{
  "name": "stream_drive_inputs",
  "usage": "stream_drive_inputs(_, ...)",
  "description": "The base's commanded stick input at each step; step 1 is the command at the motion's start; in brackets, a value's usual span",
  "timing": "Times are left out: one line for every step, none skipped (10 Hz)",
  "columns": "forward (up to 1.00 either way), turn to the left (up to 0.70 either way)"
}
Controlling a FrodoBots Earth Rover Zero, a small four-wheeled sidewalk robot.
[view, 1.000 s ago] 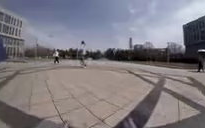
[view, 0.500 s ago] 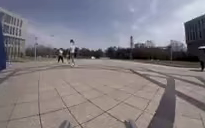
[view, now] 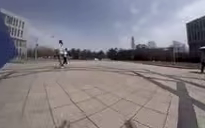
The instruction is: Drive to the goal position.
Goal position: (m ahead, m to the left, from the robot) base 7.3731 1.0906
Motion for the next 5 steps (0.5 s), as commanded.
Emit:
stream_drive_inputs(0.85, 0.00)
stream_drive_inputs(0.85, 0.00)
stream_drive_inputs(0.85, 0.00)
stream_drive_inputs(0.85, 0.00)
stream_drive_inputs(0.85, 0.00)
